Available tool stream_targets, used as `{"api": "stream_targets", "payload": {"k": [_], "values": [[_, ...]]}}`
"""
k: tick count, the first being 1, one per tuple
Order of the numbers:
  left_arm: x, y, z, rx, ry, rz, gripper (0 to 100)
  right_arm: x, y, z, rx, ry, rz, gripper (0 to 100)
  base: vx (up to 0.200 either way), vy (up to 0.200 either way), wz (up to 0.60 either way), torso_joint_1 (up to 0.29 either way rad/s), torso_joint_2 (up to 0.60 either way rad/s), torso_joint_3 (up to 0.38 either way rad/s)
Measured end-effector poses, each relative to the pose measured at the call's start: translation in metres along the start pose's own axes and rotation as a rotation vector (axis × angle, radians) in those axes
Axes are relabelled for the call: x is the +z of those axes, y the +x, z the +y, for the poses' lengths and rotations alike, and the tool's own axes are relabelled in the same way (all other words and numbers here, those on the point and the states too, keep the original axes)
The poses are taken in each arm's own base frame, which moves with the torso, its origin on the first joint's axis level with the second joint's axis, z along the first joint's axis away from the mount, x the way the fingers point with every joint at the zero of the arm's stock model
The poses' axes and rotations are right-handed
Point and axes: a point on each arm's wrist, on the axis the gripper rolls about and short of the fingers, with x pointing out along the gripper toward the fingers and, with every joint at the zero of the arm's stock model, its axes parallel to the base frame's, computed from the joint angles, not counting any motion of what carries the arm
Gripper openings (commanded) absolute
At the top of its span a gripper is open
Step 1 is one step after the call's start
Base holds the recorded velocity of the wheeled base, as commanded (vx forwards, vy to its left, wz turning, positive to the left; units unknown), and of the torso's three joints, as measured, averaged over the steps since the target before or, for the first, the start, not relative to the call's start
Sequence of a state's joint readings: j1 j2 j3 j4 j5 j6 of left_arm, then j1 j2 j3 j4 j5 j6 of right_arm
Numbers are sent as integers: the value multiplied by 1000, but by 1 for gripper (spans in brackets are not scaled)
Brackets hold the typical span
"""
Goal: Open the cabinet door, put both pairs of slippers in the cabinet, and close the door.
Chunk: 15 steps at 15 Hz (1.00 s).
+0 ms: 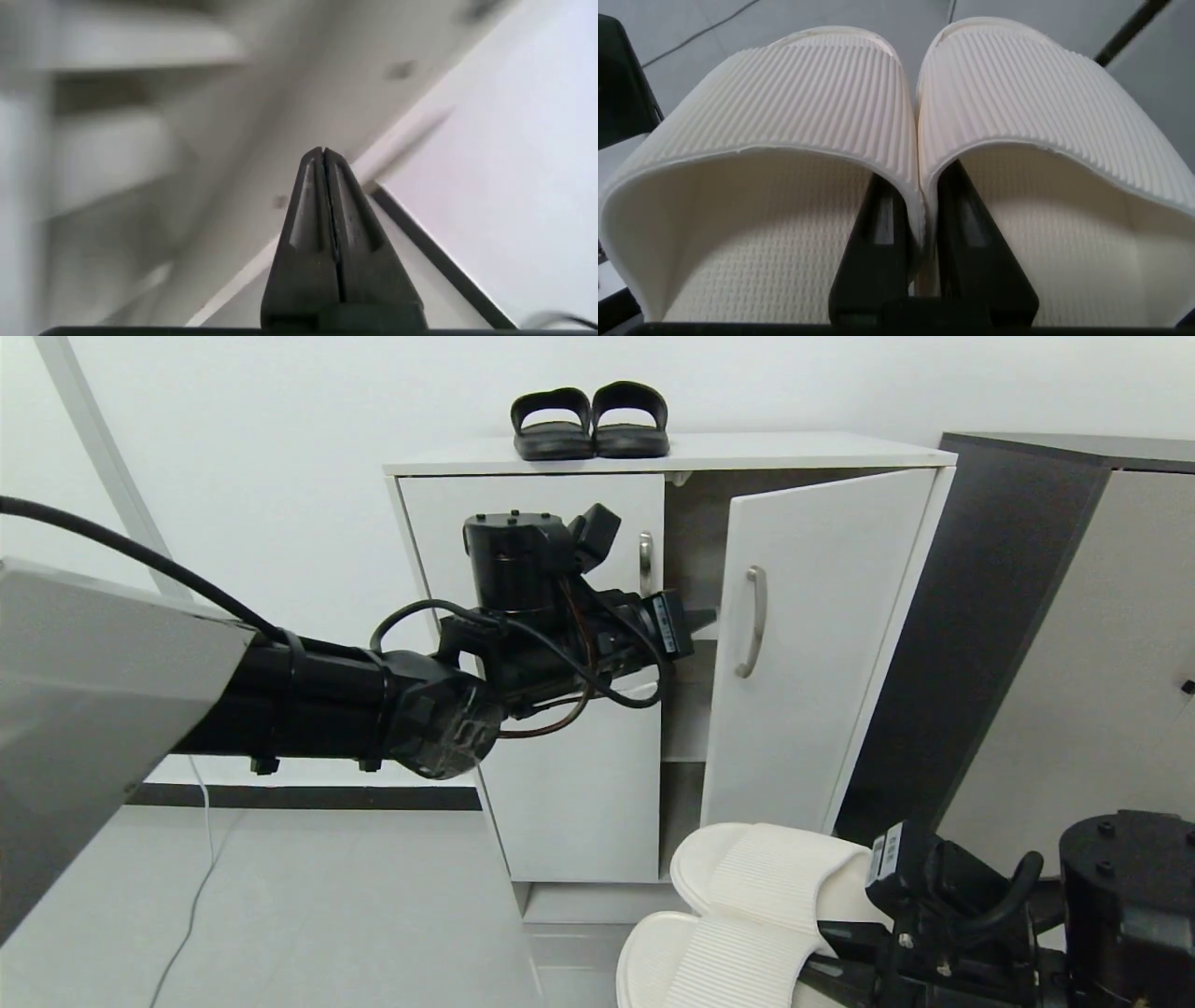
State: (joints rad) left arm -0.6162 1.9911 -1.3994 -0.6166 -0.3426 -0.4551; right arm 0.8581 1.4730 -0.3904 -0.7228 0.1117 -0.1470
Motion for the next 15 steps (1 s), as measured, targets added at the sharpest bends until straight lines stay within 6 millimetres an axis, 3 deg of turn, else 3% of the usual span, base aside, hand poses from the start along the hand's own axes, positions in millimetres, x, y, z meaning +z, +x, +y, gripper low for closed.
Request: {"api": "stream_targets", "payload": {"k": [3, 6, 9, 12, 15], "values": [[-5, -1, -20, -57, 14, -18, 0, 0, 0, 1, 3, -1, 1, 0, -133, 0, 0, 2, 0, 6], [-3, -9, -17, -45, 17, -27, 0, 0, 0, 1, 5, -2, 1, 0, 0, 0, 0, 0, 0, 0], [-1, -30, -13, -20, 21, -45, 0, -1, 1, 1, 2, 0, 4, 0, 0, 0, 0, 0, 0, 0], [3, -78, -17, 26, 57, -45, 0, -1, 2, 0, -5, 3, 8, 0, 0, 0, 0, 0, 0, 0], [0, -156, -34, 102, 111, -57, 0, -2, 3, -2, -11, 6, 10, 0, 0, 0, 0, 0, 0, 0]]}}
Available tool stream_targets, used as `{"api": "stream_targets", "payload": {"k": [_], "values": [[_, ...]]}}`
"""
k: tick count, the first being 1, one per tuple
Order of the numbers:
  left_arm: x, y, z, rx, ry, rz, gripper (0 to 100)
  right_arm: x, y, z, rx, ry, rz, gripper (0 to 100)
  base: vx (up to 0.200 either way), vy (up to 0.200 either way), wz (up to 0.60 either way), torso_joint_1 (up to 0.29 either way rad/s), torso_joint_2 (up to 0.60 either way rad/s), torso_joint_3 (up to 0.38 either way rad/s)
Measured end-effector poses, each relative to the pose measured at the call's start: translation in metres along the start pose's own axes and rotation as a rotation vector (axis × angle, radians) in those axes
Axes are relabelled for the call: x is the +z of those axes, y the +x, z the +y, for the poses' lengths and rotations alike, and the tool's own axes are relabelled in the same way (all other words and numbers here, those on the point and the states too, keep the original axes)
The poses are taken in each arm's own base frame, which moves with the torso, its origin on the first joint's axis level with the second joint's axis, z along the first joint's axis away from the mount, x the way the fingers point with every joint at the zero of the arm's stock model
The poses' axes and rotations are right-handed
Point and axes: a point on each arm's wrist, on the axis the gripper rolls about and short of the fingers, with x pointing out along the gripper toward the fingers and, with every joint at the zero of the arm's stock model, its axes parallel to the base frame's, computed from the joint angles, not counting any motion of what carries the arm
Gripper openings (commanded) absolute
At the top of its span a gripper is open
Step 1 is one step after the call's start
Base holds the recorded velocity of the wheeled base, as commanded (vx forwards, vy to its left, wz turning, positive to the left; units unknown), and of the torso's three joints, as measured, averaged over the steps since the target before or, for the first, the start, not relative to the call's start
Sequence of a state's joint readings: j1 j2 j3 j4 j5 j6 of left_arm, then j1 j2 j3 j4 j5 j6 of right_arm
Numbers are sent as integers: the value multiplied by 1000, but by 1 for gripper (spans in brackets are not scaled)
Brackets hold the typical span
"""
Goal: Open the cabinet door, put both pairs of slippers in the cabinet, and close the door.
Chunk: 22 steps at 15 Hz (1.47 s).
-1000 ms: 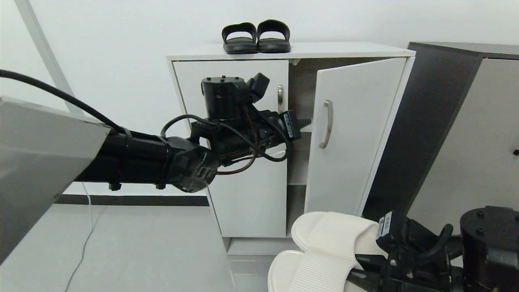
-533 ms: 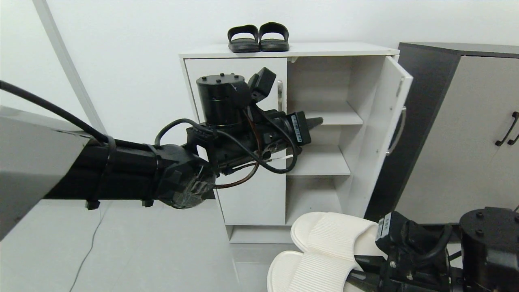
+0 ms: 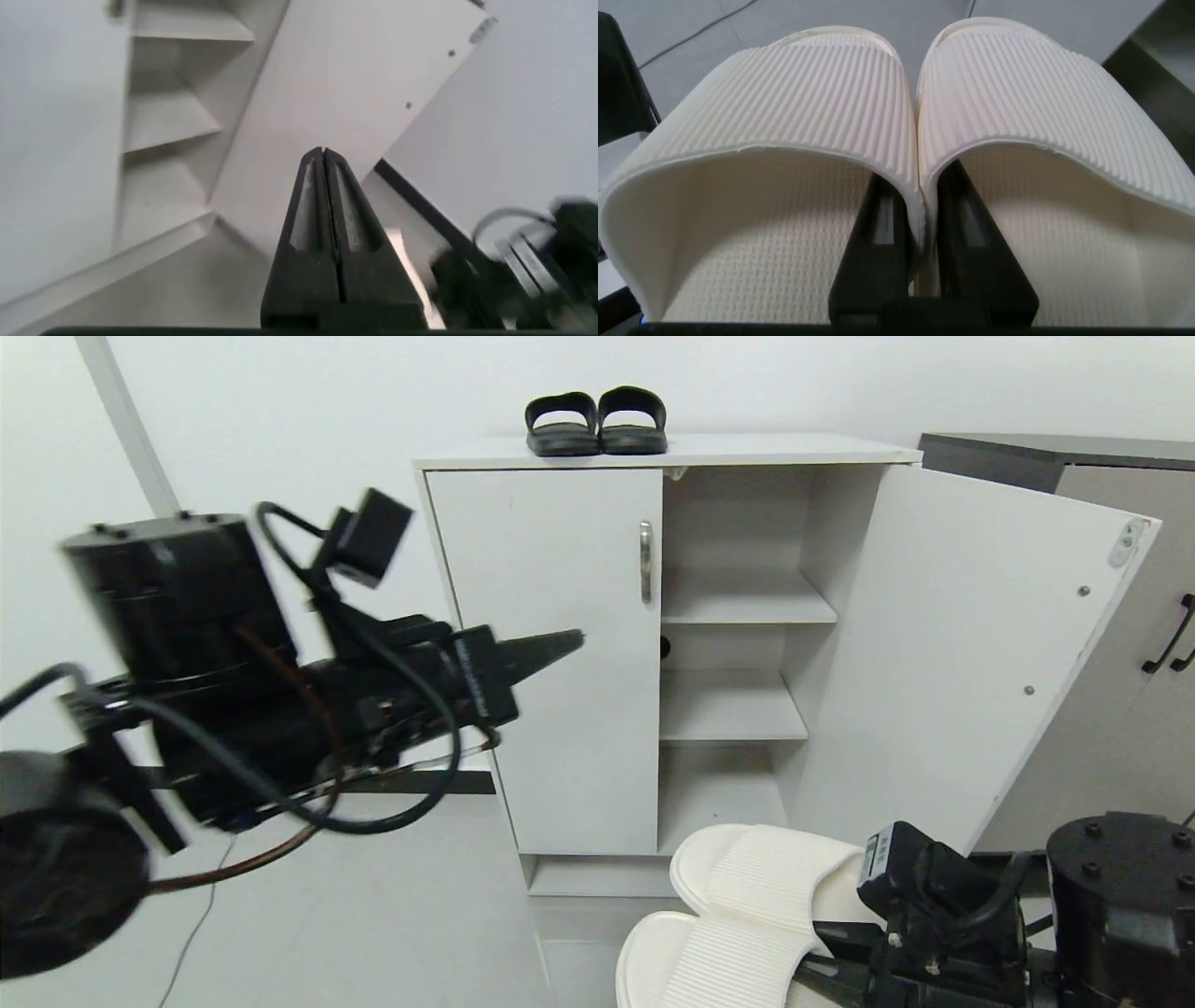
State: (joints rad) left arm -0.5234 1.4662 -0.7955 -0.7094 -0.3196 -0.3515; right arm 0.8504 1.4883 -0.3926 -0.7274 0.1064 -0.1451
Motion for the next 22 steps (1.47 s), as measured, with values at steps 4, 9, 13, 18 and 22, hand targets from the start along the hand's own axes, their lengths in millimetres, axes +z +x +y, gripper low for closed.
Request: {"api": "stream_targets", "payload": {"k": [4, 9, 13, 18, 22], "values": [[-13, -125, -29, 169, 36, -28, 0, 0, 1, -3, -15, 10, 1, 0, 0, 0, 0, 0, 0, 0], [-88, -253, -53, 551, 116, -7, 0, 0, 3, -6, -22, 13, 4, 0, 0, 0, 0, 0, 0, 0], [-144, -270, -47, 906, 228, -74, 0, -1, 5, -5, -17, 14, 10, 0, 0, 0, 0, 0, 0, 0], [-182, -264, -31, 862, 354, -95, 0, -2, 9, -5, -14, 14, 19, 0, 0, 0, 0, 0, 0, 0], [-188, -264, -29, 835, 361, -94, 0, 3, 21, -9, -117, 41, 29, 0, 0, 0, 0, 0, 0, 0]]}}
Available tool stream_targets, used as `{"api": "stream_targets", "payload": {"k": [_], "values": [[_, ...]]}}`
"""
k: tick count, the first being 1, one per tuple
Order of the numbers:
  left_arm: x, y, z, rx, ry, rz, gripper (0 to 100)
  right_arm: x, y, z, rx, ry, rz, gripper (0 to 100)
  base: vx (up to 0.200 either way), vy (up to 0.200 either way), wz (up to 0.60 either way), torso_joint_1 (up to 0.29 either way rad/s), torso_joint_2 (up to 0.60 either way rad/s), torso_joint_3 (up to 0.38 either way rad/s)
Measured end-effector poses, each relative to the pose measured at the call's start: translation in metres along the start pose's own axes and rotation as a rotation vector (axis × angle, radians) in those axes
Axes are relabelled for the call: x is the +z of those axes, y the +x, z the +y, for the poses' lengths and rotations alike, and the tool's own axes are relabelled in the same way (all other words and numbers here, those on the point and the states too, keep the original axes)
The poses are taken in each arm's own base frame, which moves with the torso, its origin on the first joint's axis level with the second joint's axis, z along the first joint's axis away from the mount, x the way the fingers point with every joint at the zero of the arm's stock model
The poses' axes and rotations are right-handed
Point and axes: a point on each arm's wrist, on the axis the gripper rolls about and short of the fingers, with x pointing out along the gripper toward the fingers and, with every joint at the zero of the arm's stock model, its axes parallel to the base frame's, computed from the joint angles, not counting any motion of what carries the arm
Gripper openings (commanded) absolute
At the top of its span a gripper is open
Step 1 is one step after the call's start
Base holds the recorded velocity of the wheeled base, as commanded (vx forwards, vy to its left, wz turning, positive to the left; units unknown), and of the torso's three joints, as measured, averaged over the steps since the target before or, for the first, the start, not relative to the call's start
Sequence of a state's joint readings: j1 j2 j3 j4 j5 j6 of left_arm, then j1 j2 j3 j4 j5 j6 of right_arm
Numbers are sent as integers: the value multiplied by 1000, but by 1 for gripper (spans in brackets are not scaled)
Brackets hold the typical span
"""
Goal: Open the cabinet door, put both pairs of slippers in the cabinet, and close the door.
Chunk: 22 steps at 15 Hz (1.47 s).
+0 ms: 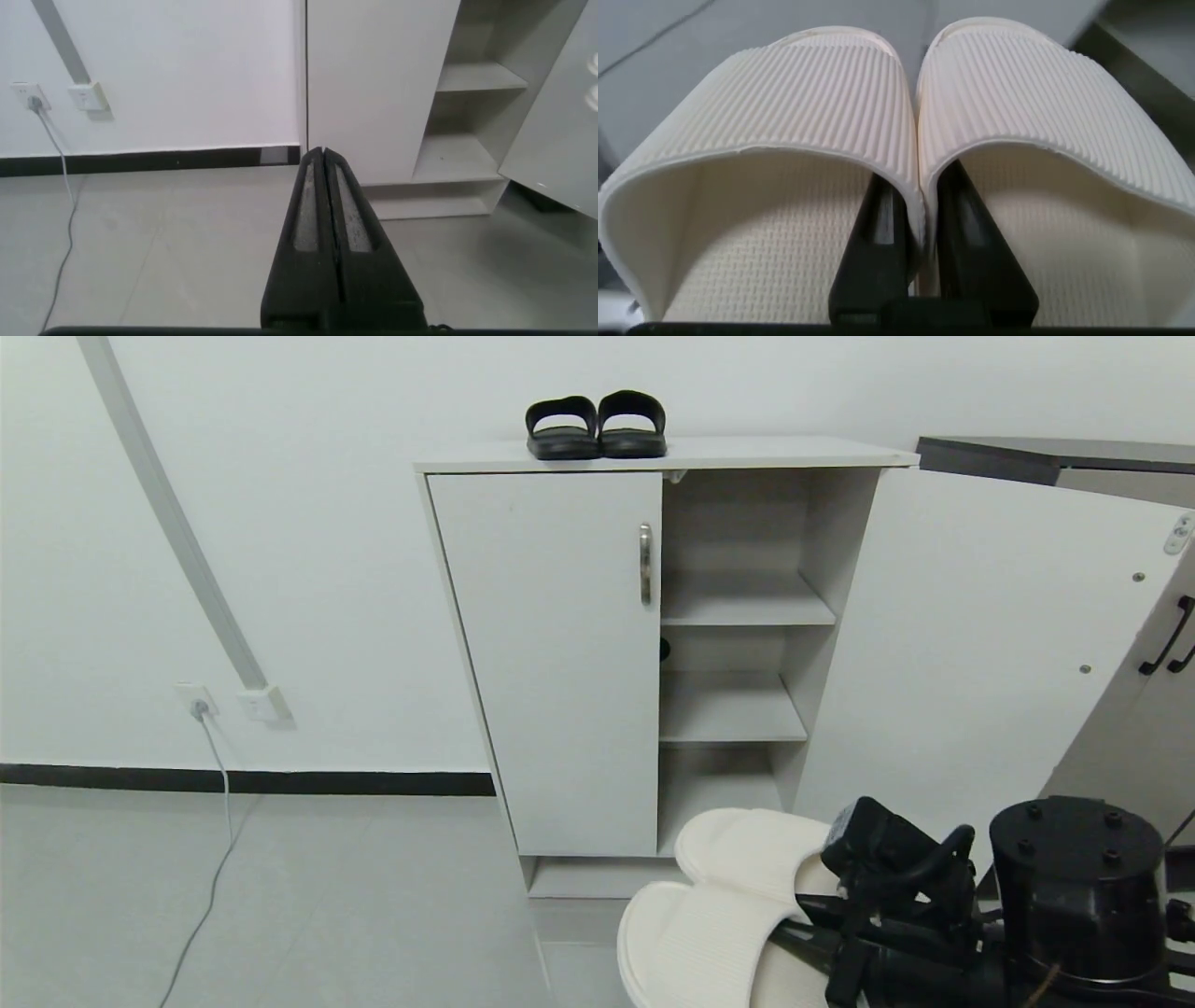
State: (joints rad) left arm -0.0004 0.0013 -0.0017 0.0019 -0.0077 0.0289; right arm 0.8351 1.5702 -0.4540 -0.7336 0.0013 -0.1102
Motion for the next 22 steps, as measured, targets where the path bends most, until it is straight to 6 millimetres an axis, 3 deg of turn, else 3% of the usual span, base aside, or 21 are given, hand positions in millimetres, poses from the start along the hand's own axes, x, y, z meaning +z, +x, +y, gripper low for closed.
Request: {"api": "stream_targets", "payload": {"k": [7, 14, 16, 22], "values": [[-1, 0, 0, 0, -1, -2, 0, 17, 60, 4, -375, 306, -59, 0, 0, 0, 0, 0, 0, 0], [-1, 0, 0, 0, -1, -2, 0, 15, 142, 5, -726, 369, -105, 0, 0, 0, 0, 0, 0, 0], [-1, 0, 0, 0, -1, -2, 0, 8, 153, 6, -731, 362, -88, 0, 0, 0, 0, 0, 0, 0], [0, 0, 0, 4, -1, -3, 0, -1, 162, 4, -744, 353, -63, 0, 0, -200, 0, 2, 5, 8]]}}
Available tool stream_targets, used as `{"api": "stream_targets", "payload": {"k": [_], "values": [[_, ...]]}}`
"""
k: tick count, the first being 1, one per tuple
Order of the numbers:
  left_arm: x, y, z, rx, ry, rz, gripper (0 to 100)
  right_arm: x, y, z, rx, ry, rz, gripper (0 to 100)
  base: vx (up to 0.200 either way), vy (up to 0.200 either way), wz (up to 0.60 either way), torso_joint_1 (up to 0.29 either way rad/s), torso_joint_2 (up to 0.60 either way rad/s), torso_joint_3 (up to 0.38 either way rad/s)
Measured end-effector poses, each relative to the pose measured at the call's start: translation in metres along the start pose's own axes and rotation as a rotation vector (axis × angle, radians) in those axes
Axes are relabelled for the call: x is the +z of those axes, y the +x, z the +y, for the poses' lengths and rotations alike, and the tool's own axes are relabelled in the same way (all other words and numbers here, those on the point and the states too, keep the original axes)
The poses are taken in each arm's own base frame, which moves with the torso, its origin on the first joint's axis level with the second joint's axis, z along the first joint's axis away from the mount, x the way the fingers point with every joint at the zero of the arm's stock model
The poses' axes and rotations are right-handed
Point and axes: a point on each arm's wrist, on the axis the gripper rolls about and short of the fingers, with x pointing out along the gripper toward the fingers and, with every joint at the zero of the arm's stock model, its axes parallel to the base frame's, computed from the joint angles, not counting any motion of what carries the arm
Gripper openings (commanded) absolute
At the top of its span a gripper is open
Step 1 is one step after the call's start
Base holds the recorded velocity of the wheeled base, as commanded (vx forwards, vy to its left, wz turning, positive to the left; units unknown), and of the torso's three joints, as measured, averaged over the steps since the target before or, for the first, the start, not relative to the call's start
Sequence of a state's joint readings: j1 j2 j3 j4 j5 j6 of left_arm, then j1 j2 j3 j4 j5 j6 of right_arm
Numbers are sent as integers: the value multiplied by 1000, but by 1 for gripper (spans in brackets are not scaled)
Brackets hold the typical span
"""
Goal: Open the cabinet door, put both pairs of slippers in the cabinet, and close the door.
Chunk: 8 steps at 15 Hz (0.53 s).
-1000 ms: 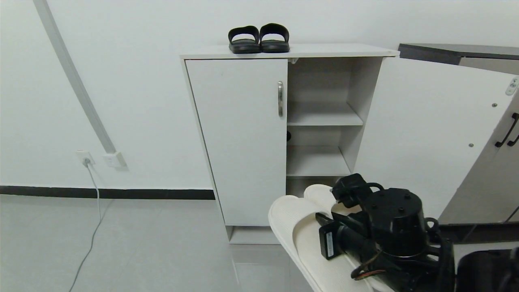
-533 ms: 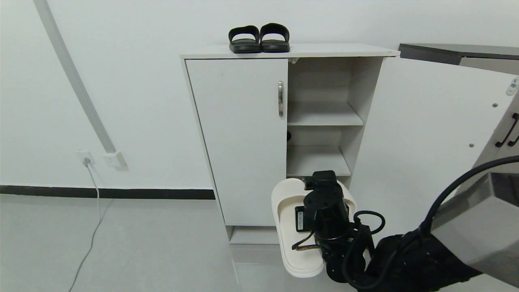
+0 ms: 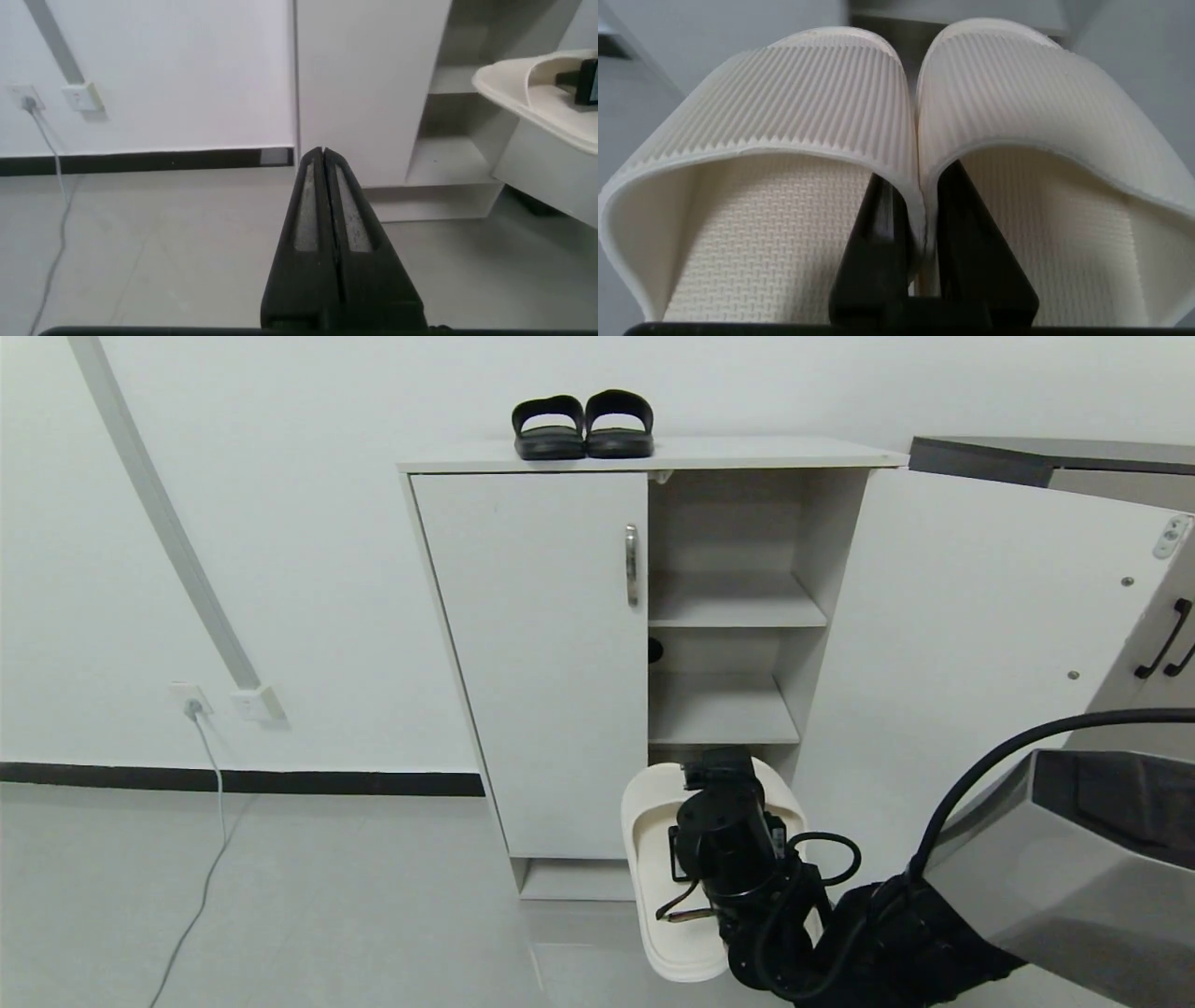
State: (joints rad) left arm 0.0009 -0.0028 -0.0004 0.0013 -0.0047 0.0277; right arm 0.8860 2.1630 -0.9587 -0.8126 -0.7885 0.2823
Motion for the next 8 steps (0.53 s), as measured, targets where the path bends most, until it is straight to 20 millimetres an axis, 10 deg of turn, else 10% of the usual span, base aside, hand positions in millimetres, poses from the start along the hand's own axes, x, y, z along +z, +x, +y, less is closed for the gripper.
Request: {"api": "stream_targets", "payload": {"k": [8], "values": [[0, 0, 0, -2, -4, 2, 0, 0, 24, 2, -33, 6, -13, 0, 0, 0, 0, 0, 0, 0]]}}
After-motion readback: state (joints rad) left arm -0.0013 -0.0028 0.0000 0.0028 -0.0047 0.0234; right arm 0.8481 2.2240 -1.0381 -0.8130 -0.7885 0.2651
